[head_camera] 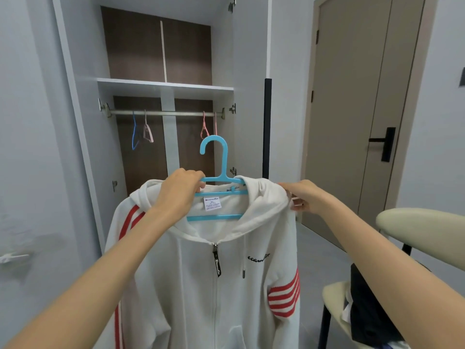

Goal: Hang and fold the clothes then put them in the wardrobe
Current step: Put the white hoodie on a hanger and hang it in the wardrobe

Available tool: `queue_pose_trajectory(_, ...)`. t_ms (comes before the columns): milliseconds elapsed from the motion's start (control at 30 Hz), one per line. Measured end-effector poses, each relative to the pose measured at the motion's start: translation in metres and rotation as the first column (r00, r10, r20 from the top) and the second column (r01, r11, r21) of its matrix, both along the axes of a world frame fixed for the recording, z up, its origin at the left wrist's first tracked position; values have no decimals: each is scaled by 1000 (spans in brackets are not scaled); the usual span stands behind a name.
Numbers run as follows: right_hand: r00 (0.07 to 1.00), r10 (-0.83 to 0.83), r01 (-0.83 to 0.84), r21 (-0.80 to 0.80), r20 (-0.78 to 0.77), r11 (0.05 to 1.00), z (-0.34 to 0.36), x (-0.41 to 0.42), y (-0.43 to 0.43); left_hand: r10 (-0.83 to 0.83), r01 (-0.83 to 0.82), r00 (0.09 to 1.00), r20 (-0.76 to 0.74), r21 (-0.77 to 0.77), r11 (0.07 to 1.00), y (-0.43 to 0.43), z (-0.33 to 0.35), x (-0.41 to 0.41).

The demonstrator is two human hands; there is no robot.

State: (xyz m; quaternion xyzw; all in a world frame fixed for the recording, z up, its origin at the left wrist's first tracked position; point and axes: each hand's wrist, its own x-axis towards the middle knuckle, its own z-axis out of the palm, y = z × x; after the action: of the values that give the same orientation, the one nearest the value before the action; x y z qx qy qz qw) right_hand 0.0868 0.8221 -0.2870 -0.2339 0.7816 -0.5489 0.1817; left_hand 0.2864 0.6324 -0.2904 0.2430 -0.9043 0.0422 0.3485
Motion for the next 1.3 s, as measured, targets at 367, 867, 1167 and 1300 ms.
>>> queue_pose_trajectory(367,985,96,-57,-255,145,965,33,16,-18,22,-23,1000,21,34,999,-4,-3,11)
queue_pose_trajectory(867,706,-51,299,232,-706,926,3,-1,-22,60,-63,996,61,52,997,-3,-1,12)
queue_pose_trajectory(1167,627,22,130,132,-779,983,14,7,-26,38,-39,999,23,51,998,3,-1,8)
queue_pose_trajectory(1300,774,-18,131,132,-633,983,11,3,-20,54,-56,997,52,49,997,3,-4,10)
